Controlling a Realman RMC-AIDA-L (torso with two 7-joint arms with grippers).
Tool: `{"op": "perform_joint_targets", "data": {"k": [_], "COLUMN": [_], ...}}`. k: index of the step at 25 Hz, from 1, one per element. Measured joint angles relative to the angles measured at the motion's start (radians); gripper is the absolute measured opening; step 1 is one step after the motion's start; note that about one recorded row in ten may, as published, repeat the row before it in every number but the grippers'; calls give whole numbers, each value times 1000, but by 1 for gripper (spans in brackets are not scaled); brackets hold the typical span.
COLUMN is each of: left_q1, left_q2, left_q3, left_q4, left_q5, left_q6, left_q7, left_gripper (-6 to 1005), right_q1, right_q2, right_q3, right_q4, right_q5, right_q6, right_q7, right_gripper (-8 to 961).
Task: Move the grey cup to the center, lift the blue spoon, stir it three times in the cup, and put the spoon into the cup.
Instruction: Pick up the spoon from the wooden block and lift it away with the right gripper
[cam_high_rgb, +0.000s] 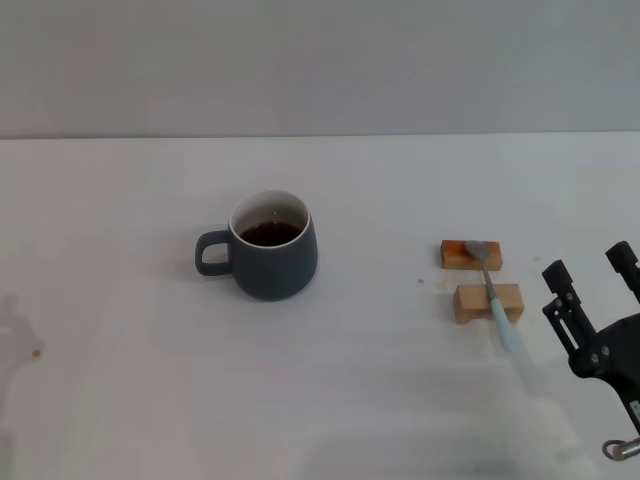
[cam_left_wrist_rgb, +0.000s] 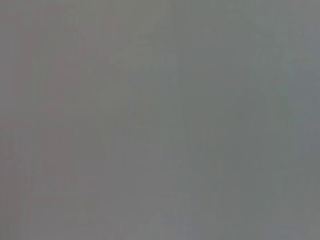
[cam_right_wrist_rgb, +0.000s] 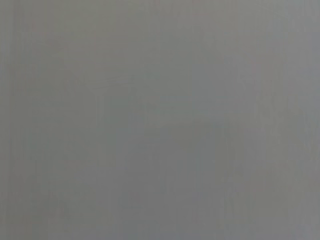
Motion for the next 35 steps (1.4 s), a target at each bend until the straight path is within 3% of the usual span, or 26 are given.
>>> {"op": "perform_joint_targets", "data": {"k": [5,9,14,22,35], "left_q1": [-17,-24,-13,-9,-17], "left_q2": [-1,-4,-3,-5,-3], "left_q3": [-9,-6,-11,-11,-7], "left_q4": [39,75,80,89,99], "left_q5": [1,2,1,1,3], "left_q6": [10,11,24,28,32], "left_q7": [-48,-41,-48,-40,-39], "left_gripper": [-2,-2,-2,-1,-2], "right_q1": [-12,-40,-58,-75,-41], "right_q2": [3,3,5,0,2], "right_q3": [1,6,16,13,20], "right_q4": [14,86,105,103,68], "right_q5": [-5,-3,14,32,40], "right_q6": [9,65,163,197,285], "right_q7": [-29,-174,-168,-43,-16], "right_gripper": [647,641,634,622,604]}}
